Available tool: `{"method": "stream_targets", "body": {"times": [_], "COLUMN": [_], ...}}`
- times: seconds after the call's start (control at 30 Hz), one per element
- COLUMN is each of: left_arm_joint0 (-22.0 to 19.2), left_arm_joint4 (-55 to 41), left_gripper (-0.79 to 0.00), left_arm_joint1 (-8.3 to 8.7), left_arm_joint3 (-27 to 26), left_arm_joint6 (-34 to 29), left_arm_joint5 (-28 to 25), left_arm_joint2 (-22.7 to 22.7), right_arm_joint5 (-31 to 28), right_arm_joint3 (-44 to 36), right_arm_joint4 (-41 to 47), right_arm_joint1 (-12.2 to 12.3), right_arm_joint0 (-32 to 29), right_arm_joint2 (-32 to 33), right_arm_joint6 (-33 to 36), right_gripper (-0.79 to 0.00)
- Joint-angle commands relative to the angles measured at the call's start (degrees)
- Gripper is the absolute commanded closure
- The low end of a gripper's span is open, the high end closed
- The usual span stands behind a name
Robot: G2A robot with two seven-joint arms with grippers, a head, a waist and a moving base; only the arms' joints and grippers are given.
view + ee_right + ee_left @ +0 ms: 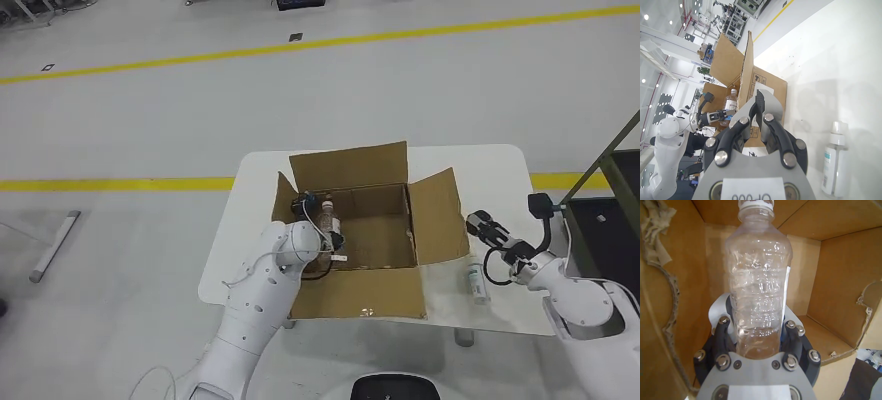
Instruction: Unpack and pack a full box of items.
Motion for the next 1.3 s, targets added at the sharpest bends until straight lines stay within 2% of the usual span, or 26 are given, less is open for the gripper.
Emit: {"method": "stream_targets", "body": {"times": [0.0, 0.03, 0.4, 0.53, 0.63, 0.73, 0.83, 0.87, 0.9, 0.93, 1.27], "left_arm_joint0": [-0.2, -0.3, -0.2, 0.6, 1.9, 3.9, 6.1, 6.8, 7.5, 8.1, 11.7], "left_arm_joint4": [-0.4, -0.5, -0.7, -1.2, 1.3, 3.6, 7.0, 8.3, 9.5, 10.2, 15.5], "left_gripper": [-0.785, -0.785, -0.785, -0.785, -0.785, -0.785, -0.785, -0.785, -0.785, -0.785, -0.785], "left_arm_joint1": [-0.10, -0.15, -0.18, 0.24, 0.90, 1.73, 2.63, 2.92, 3.22, 3.46, 4.94], "left_arm_joint3": [0.3, 0.5, -0.4, -3.9, -7.6, -12.6, -17.0, -18.4, -19.5, -20.7, -25.9], "left_arm_joint6": [0.2, 0.4, 1.4, 2.4, 3.1, 3.2, 2.9, 2.7, 2.2, 1.8, 1.6], "left_arm_joint5": [0.2, 0.2, -0.8, -3.8, -5.2, -6.4, -6.9, -7.3, -7.5, -7.6, -5.6], "left_arm_joint2": [0.0, 0.0, -0.5, -1.9, -3.0, -4.9, -7.0, -7.6, -8.3, -9.1, -15.6], "right_arm_joint5": [-0.2, -0.4, -2.1, -3.7, -5.1, -5.2, -4.9, -4.7, -4.5, -4.4, -3.8], "right_arm_joint3": [0.3, 0.7, 3.6, 5.6, 7.8, 10.2, 12.0, 12.5, 12.9, 13.4, 16.5], "right_arm_joint4": [2.1, 3.1, 12.0, 18.7, 26.1, 29.5, 27.8, 27.2, 26.8, 26.5, 25.2], "right_arm_joint1": [0.0, 0.0, 0.3, 0.5, 0.4, 0.5, 0.8, 0.8, 0.8, 0.8, 1.2], "right_arm_joint0": [0.1, 0.2, 1.2, 2.1, 3.0, 4.4, 6.0, 6.5, 7.0, 7.4, 9.0], "right_arm_joint2": [0.0, 0.2, 1.8, 2.8, 3.2, 2.8, 1.5, 0.9, 0.4, -0.1, -0.8], "right_arm_joint6": [0.5, 0.9, 4.5, 7.8, 11.4, 15.1, 17.7, 18.2, 18.5, 18.7, 15.9], "right_gripper": [-0.160, -0.219, -0.256, -0.289, -0.354, -0.354, -0.292, -0.206, -0.157, -0.015, 0.000]}}
